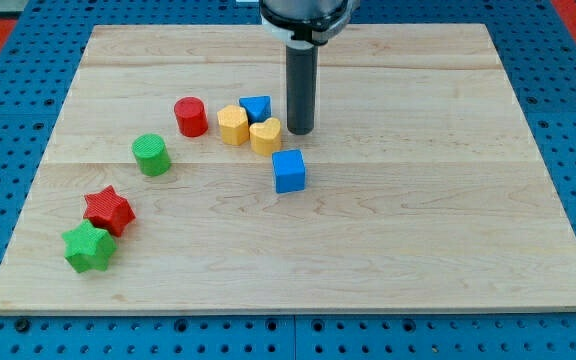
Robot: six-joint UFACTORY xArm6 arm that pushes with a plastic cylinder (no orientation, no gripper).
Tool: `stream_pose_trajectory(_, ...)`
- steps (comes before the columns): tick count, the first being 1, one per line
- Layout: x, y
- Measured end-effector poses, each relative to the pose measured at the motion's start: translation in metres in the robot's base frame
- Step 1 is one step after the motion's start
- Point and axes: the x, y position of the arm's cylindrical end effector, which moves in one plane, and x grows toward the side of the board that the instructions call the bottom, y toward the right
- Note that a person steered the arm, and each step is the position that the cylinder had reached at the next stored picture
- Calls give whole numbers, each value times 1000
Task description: Move the blue cube slightly downwards
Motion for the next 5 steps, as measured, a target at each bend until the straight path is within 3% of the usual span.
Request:
stream_pose_trajectory(3,28,-18)
stream_pose_trajectory(4,13,3)
stream_pose_trajectory(5,32,3)
